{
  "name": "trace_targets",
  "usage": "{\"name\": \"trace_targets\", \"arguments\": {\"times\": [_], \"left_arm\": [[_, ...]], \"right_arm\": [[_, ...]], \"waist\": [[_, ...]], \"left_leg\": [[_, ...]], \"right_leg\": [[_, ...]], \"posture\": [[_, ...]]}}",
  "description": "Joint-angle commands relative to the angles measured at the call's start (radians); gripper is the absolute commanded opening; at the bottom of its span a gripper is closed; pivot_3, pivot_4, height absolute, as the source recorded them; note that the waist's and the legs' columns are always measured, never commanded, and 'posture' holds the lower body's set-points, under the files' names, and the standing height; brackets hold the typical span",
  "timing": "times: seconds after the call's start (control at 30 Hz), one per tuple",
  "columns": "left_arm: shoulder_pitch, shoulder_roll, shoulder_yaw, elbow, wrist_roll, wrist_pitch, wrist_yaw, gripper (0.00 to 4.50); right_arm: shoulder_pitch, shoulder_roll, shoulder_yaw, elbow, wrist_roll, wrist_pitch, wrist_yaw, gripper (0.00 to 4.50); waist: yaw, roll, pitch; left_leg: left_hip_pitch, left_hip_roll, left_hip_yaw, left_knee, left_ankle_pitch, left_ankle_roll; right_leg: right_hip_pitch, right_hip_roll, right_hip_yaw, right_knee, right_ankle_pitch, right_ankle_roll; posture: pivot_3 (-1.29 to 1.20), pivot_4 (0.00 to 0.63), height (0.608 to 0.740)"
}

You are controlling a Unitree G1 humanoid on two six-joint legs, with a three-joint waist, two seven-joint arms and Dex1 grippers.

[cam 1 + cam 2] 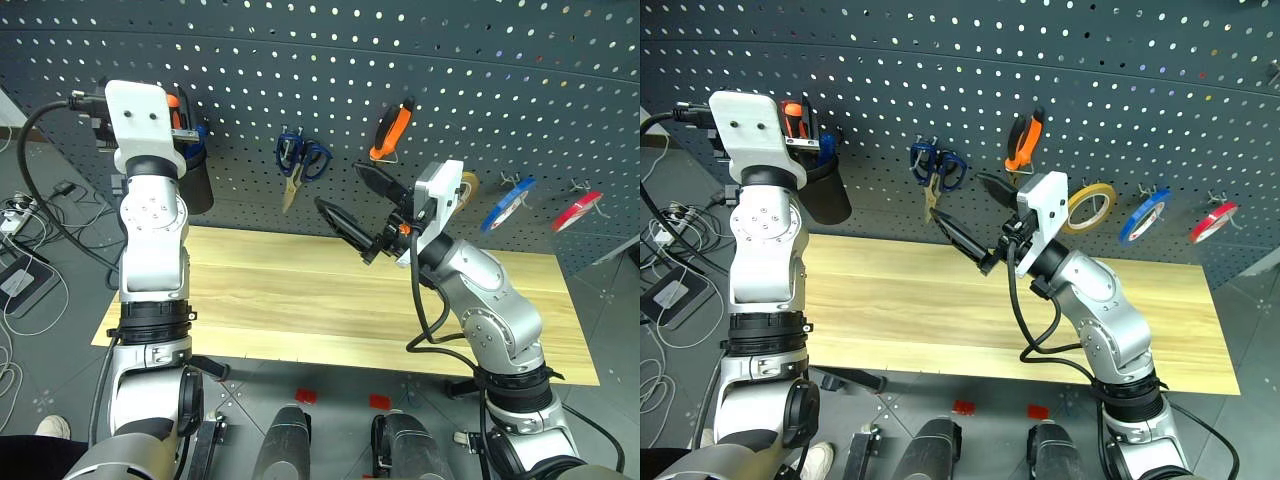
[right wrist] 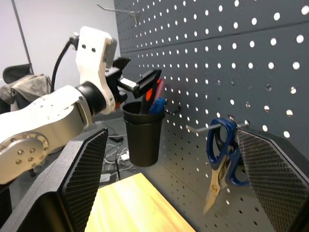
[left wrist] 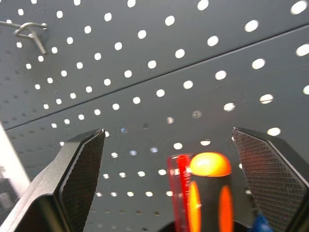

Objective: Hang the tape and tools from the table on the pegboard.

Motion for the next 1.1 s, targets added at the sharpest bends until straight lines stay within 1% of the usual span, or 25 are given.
{"name": "trace_targets", "arguments": {"times": [0.03,0.23,0.3,0.43,0.57,0.67,0.77,0.83,0.93,1.1], "left_arm": [[-0.004,-0.012,-0.003,-0.126,-0.024,0.024,-0.03,4.46],[0.044,-0.063,-0.024,-0.295,-0.073,0.103,-0.086,4.46],[0.089,-0.085,-0.044,-0.366,-0.096,0.144,-0.116,4.46],[0.249,-0.128,-0.098,-0.539,-0.139,0.201,-0.171,4.46],[0.362,-0.15,-0.134,-0.597,-0.136,0.228,-0.184,4.46],[0.466,-0.173,-0.182,-0.534,-0.147,0.296,-0.21,4.46],[0.528,-0.201,-0.179,-0.461,-0.179,0.358,-0.224,4.46],[0.539,-0.213,-0.159,-0.432,-0.197,0.378,-0.228,4.46],[0.54,-0.209,-0.161,-0.374,-0.214,0.397,-0.257,4.46],[0.526,-0.197,-0.173,-0.288,-0.216,0.342,-0.306,4.46]], "right_arm": [[0.03,-0.025,-0.026,-0.084,-0.014,-0.01,-0.014,4.5],[0.081,-0.057,-0.046,-0.153,-0.03,0.001,-0.059,4.5],[0.115,-0.07,-0.048,-0.186,-0.041,0.007,-0.077,4.5],[0.213,-0.094,-0.059,-0.241,-0.084,0.008,-0.122,4.5],[0.288,-0.117,-0.07,-0.245,-0.134,-0.001,-0.15,4.5],[0.327,-0.123,-0.091,-0.212,-0.204,-0.006,-0.208,4.5],[0.364,-0.099,-0.107,-0.208,-0.245,0.027,-0.275,4.5],[0.395,-0.091,-0.108,-0.208,-0.291,0.066,-0.329,4.5],[0.447,-0.073,-0.113,-0.197,-0.345,0.107,-0.393,4.5],[0.494,-0.032,-0.119,-0.168,-0.403,0.175,-0.462,4.5]], "waist": [[0.0,0.0,0.0],[-0.001,0.0,0.0],[-0.001,0.0,0.0],[-0.002,0.0,0.0],[-0.002,0.0,0.0],[-0.002,0.002,-0.004],[-0.002,0.004,-0.009],[-0.003,0.004,-0.01],[-0.003,0.005,-0.012],[-0.006,0.006,-0.016]], "left_leg": [[0.0,0.0,0.0,0.0,0.0,0.0],[0.001,0.0,0.001,0.0,0.0,0.0],[0.002,0.0,0.002,0.0,0.0,0.0],[0.003,0.0,0.003,-0.001,-0.001,0.001],[0.004,0.0,0.004,0.0,-0.001,0.001],[0.005,0.0,0.004,0.0,-0.001,0.002],[0.006,0.0,0.006,-0.001,-0.002,0.003],[0.006,0.001,0.005,-0.001,-0.002,0.003],[0.006,0.0,0.005,-0.001,-0.002,0.004],[0.006,0.0,0.006,-0.001,-0.002,0.004]], "right_leg": [[0.0,0.0,0.0,0.0,0.0,0.0],[0.0,0.0,0.003,0.0,0.0,0.0],[0.001,0.0,0.004,0.0,0.0,0.0],[0.001,0.0,0.006,0.0,0.0,0.0],[0.002,0.001,0.008,0.0,0.0,0.0],[0.003,0.001,0.008,0.0,0.0,0.0],[0.004,0.001,0.01,-0.001,0.0,0.0],[0.004,0.002,0.009,-0.002,0.0,0.0],[0.004,0.002,0.009,-0.006,0.0,0.0],[0.005,0.002,0.01,-0.007,0.0,0.0]], "posture": [[0.19,0.189,0.74],[0.17,0.184,0.74],[0.17,0.181,0.74],[0.16,0.183,0.74],[0.15,0.189,0.74],[0.13,0.193,0.74],[0.12,0.191,0.74],[0.12,0.191,0.74],[0.11,0.194,0.74],[0.1,0.195,0.74]]}}
